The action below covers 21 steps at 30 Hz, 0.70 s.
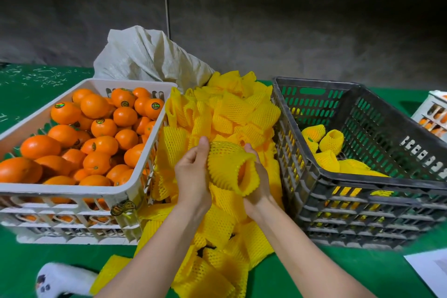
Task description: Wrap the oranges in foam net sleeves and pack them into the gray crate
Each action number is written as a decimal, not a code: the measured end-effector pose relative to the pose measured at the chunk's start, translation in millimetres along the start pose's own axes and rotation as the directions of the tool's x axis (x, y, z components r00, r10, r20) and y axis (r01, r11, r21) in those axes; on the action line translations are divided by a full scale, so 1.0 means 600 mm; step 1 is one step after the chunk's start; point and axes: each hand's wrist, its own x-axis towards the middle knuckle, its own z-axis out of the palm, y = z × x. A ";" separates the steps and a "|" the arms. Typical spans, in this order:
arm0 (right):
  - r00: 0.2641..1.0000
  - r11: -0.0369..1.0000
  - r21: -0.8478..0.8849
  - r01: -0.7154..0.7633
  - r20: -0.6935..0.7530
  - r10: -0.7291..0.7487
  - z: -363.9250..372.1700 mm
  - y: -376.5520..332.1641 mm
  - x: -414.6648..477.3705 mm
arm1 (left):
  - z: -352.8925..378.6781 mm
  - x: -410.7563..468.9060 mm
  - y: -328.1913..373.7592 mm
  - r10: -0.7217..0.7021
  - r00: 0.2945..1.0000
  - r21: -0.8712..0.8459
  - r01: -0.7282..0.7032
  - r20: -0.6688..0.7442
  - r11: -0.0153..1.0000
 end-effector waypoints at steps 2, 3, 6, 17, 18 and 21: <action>0.999 0.999 0.027 0.023 -0.035 -0.022 -0.005 -0.001 0.001 | 0.001 0.004 0.002 -0.174 0.981 -0.114 0.183 0.081 0.976; 0.997 0.999 0.032 0.022 -0.069 -0.020 -0.003 -0.004 0.001 | 0.001 0.006 0.002 -0.199 0.975 -0.114 0.210 0.101 0.971; 0.995 1.000 0.024 0.014 -0.098 -0.012 0.002 -0.007 0.002 | -0.001 0.006 0.000 -0.157 0.983 0.021 0.156 0.093 0.988; 0.954 0.943 -0.271 0.192 -0.172 -0.244 -0.009 -0.022 -0.003 | 0.014 0.006 0.022 -0.513 0.823 0.180 0.481 0.244 0.858; 0.937 0.903 -0.346 0.256 -0.139 -0.319 -0.009 -0.027 -0.005 | 0.016 0.004 0.019 -0.493 0.838 0.171 0.464 0.233 0.869; 0.881 0.817 -0.458 0.350 -0.135 -0.453 0.001 -0.041 -0.015 | 0.020 -0.003 0.009 -0.449 0.871 0.147 0.426 0.199 0.893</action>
